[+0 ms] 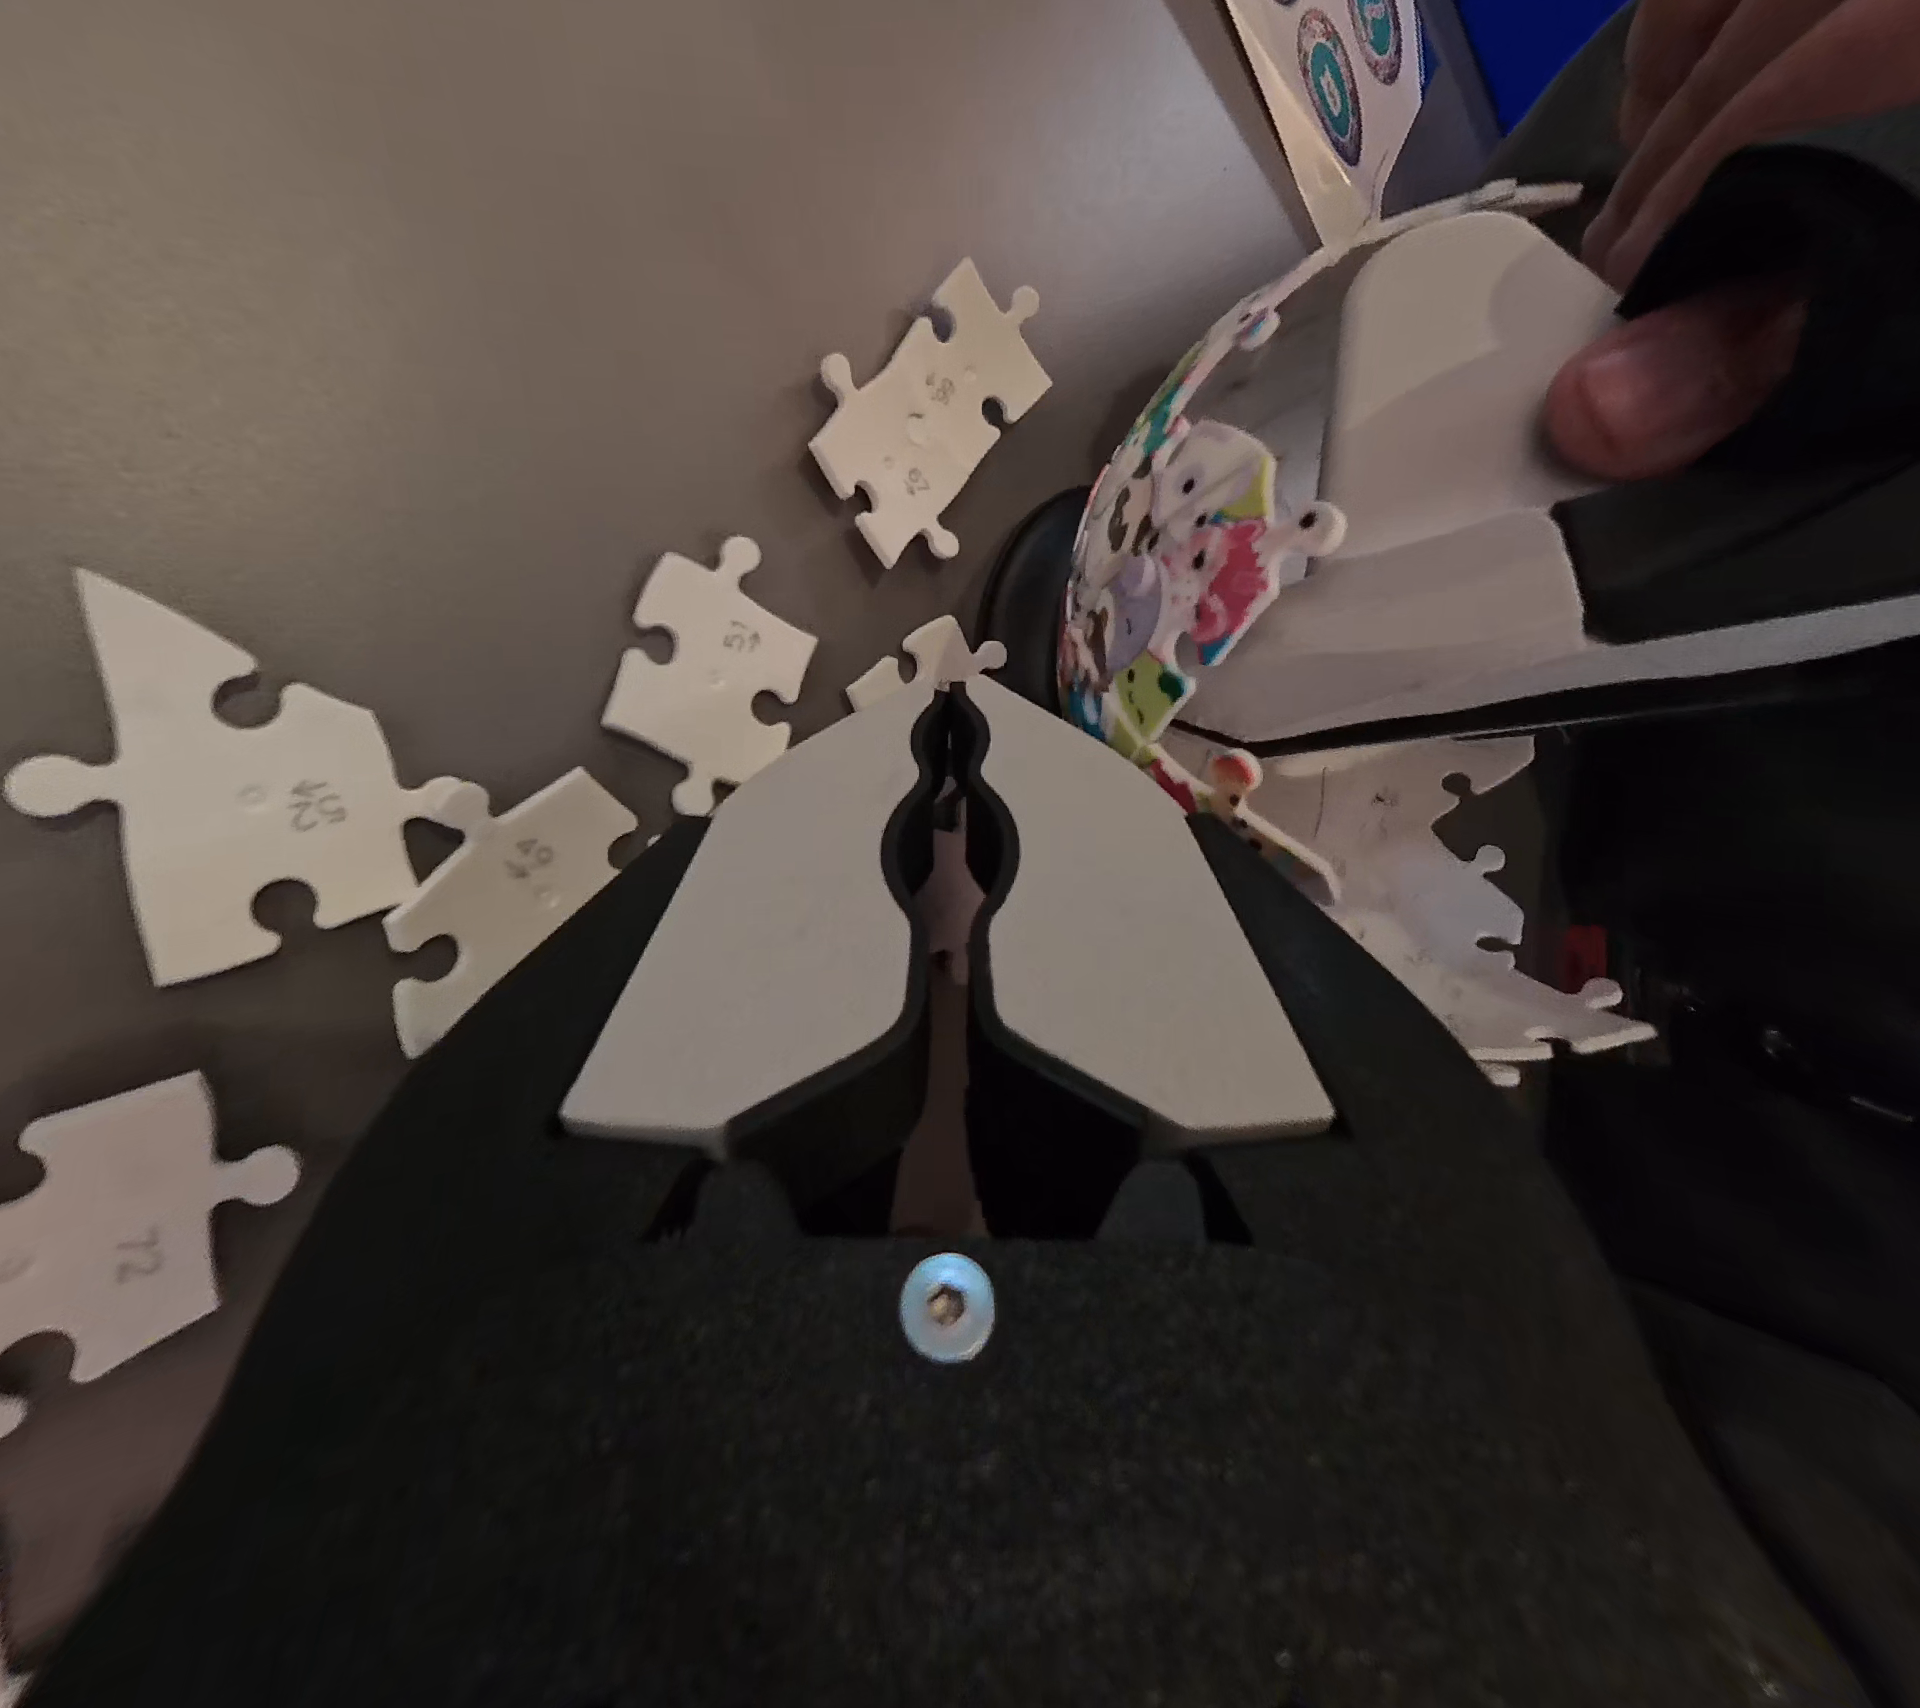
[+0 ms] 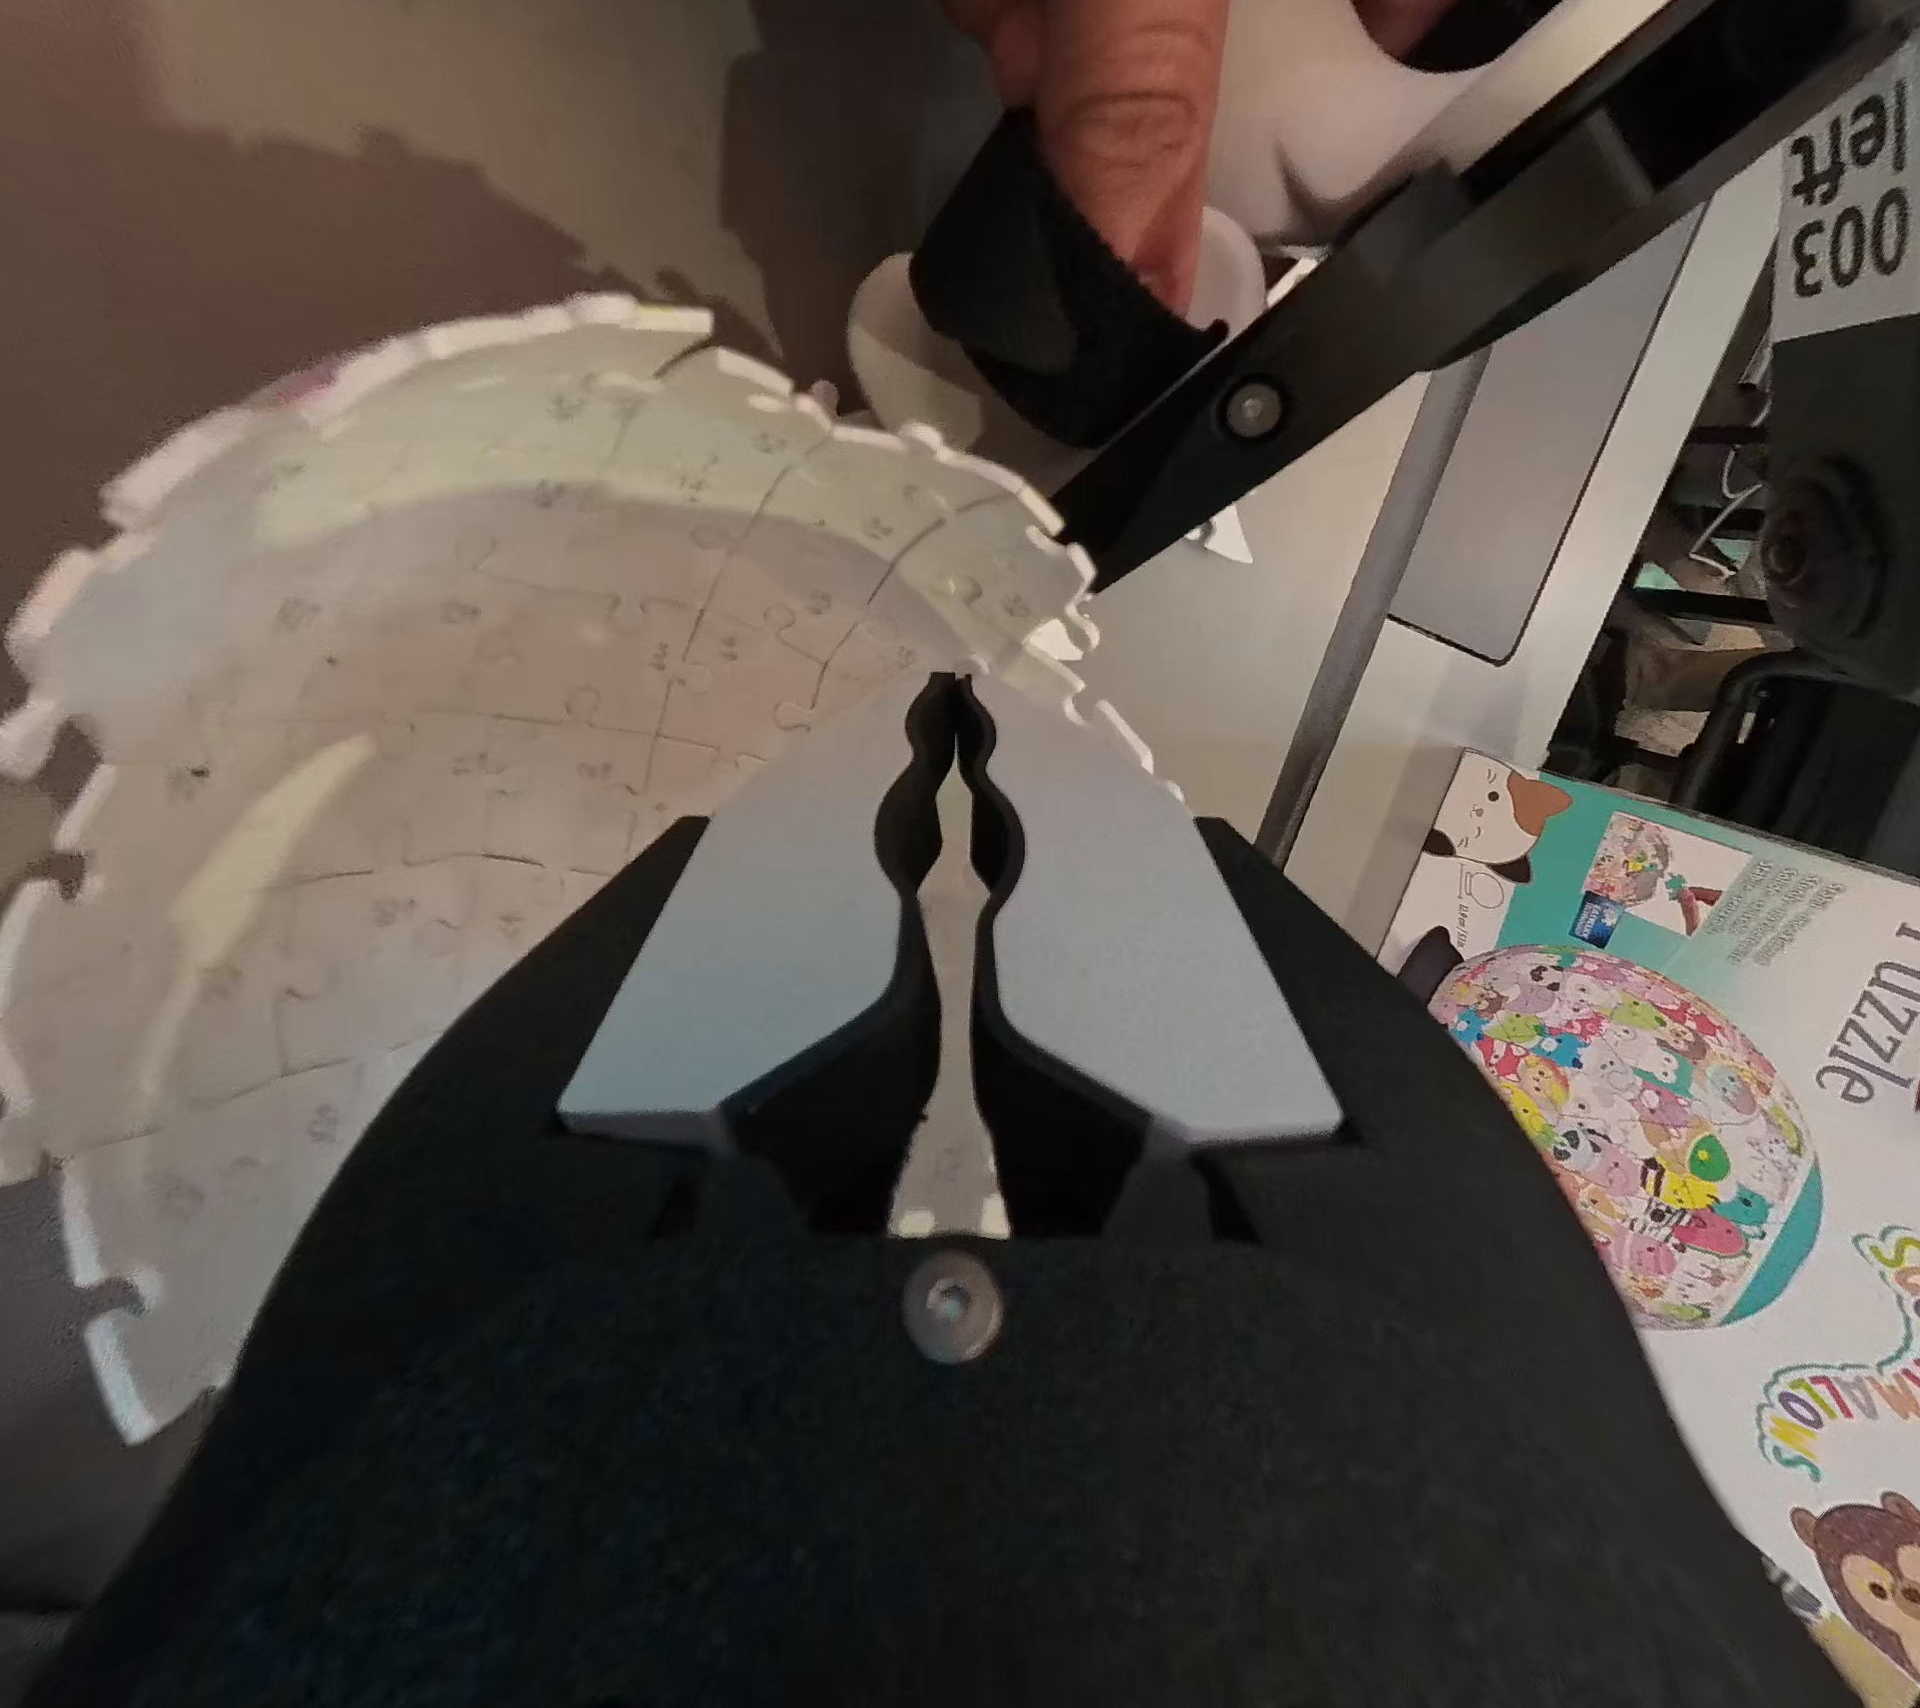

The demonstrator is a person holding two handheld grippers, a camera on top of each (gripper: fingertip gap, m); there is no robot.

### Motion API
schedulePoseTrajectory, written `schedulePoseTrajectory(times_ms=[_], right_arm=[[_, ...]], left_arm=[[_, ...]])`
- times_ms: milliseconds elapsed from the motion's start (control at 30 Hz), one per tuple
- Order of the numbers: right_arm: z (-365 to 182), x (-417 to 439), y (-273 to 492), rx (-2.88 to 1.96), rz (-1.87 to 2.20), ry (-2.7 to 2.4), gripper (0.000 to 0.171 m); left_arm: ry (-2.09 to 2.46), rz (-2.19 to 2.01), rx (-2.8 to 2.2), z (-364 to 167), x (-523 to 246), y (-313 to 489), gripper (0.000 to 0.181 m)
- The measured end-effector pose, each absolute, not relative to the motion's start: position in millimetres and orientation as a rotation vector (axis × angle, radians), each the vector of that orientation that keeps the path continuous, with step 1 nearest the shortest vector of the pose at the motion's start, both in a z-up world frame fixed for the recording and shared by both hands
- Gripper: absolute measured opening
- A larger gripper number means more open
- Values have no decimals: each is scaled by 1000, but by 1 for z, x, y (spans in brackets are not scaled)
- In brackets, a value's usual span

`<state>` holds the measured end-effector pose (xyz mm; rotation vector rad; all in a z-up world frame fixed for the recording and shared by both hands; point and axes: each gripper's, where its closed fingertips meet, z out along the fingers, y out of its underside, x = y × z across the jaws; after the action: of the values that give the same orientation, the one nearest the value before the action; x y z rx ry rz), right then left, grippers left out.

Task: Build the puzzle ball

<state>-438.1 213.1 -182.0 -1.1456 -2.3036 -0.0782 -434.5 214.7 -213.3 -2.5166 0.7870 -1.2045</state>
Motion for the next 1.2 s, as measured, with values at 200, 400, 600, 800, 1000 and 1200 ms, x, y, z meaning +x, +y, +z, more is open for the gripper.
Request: schedulePoseTrajectory(times_ms=[200, 400, 600, 800, 1000, 1200], right_arm=[[-182, -438, 216, -1143, -106, -2301, 0], [-179, -439, 214, -1136, -91, -2291, 0], [-182, -438, 214, -1144, -93, -2301, 0], [-183, -439, 215, -1148, -90, -2301, 0], [-187, -436, 221, -1151, -139, -2307, 0], [-176, -434, 222, -1144, -104, -2281, 0]], left_arm=[[799, -1167, -2509, -212, -436, 216, 0], [753, -1258, -2467, -203, -440, 215, 0], [793, -1246, -2489, -210, -435, 212, 0], [810, -1234, -2491, -211, -435, 211, 0], [842, -1245, -2484, -212, -427, 210, 0], [786, -1281, -2466, -208, -431, 213, 0]])
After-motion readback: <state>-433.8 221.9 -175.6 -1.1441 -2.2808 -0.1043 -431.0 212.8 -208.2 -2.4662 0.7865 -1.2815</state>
